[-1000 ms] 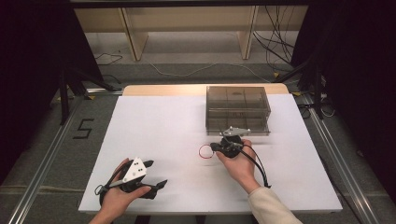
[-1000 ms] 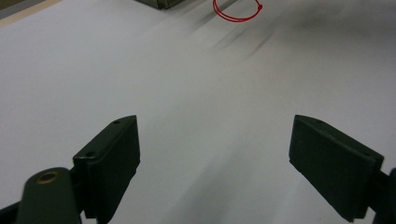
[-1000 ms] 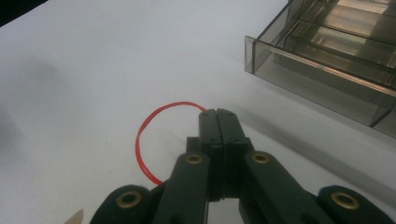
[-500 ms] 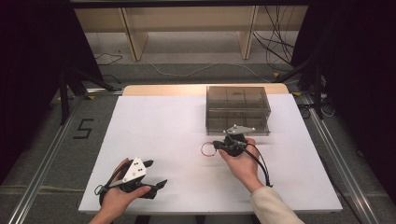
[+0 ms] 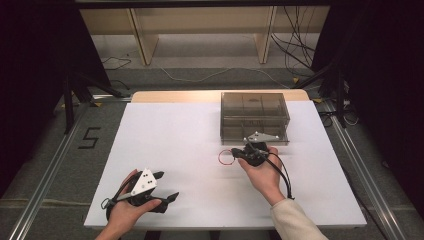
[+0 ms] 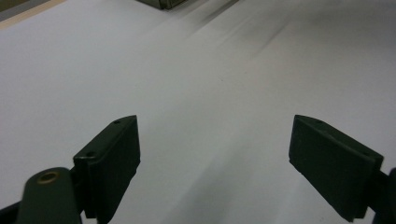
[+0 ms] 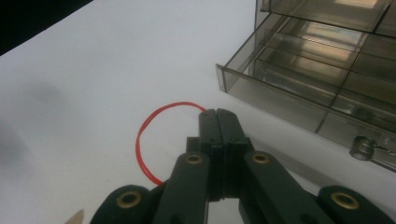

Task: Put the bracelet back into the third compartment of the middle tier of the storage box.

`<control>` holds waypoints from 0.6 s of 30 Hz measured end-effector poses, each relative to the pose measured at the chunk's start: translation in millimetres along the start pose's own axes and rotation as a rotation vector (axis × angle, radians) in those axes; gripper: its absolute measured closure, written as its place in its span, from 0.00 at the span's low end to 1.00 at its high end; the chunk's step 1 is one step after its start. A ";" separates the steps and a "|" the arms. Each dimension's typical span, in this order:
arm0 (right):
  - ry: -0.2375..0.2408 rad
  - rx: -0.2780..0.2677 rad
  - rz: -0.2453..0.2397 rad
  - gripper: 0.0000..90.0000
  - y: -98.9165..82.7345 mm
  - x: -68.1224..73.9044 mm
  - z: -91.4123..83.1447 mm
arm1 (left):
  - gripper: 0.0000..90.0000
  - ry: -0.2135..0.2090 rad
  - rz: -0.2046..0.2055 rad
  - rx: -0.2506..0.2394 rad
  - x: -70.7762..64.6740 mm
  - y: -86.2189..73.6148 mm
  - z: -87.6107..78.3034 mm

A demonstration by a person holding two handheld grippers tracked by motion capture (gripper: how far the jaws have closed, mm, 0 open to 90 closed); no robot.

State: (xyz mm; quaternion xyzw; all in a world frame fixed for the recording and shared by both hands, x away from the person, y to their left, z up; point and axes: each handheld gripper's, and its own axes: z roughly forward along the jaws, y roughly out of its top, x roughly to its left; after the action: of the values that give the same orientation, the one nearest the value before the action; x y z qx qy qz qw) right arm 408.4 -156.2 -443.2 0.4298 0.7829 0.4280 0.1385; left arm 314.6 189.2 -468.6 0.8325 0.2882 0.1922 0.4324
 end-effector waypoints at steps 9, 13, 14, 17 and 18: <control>-0.009 -0.014 0.012 1.00 1.2 -4.3 -7.2 | 0.18 -0.001 0.001 0.001 0.1 0.1 -0.4; -0.013 -0.022 0.020 1.00 1.7 -6.4 -10.2 | 0.18 -0.001 0.000 -0.002 0.0 0.1 -0.3; -0.014 -0.026 0.017 1.00 1.9 -7.5 -11.0 | 0.18 -0.001 0.000 -0.002 0.0 0.1 -0.2; -0.017 -0.031 0.028 1.00 2.4 -10.1 -13.7 | 0.18 0.000 0.002 0.000 0.3 0.1 -0.3; -0.016 -0.032 0.031 1.00 2.5 -10.5 -14.5 | 0.18 0.000 0.002 0.000 0.3 0.1 -0.3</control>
State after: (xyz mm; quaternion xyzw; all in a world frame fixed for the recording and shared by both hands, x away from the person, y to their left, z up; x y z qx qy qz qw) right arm 407.5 -171.9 -434.2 0.4433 0.7680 0.4389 0.1450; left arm 314.7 189.6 -468.3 0.8327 0.2874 0.1925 0.4324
